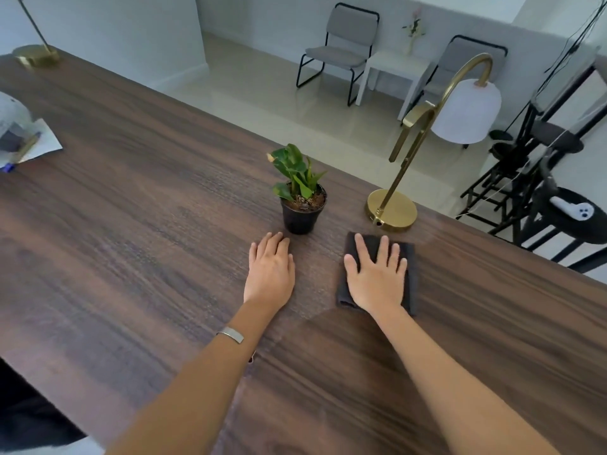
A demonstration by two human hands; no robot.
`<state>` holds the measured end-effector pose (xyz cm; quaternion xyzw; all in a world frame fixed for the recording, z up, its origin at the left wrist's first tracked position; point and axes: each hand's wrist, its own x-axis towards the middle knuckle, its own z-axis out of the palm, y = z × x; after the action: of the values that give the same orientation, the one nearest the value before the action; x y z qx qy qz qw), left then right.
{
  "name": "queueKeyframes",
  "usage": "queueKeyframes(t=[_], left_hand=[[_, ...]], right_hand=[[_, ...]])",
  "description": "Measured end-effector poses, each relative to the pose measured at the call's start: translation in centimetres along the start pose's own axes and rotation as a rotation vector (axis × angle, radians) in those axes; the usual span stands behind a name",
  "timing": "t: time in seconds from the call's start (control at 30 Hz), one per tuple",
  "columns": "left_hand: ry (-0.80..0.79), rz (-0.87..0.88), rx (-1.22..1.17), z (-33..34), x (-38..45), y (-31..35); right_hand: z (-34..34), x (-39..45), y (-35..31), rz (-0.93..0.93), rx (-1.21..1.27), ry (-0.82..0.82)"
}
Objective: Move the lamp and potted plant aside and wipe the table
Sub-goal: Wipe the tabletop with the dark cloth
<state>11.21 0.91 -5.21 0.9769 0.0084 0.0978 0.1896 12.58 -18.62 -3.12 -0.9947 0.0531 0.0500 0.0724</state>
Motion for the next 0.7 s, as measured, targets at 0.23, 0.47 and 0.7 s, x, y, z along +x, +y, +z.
queueKeyframes(t=[0.23,0.47,0.7], left_hand=[[0.016,-0.007,-0.119,-0.9,-0.7,-0.1],[0.26,0.148,-0.346,-1.7,-0.3,4.0],[-0.025,0.213,-0.371,1.2,6.4,14.1]], right_hand=[[1.9,-12.8,7.9,-0.556,0.003,-0.047],[-2.6,-1.3,14.9,0.229,0.039,-0.045],[0.0,-7.8,11.8,-0.209,0.005,-0.042]])
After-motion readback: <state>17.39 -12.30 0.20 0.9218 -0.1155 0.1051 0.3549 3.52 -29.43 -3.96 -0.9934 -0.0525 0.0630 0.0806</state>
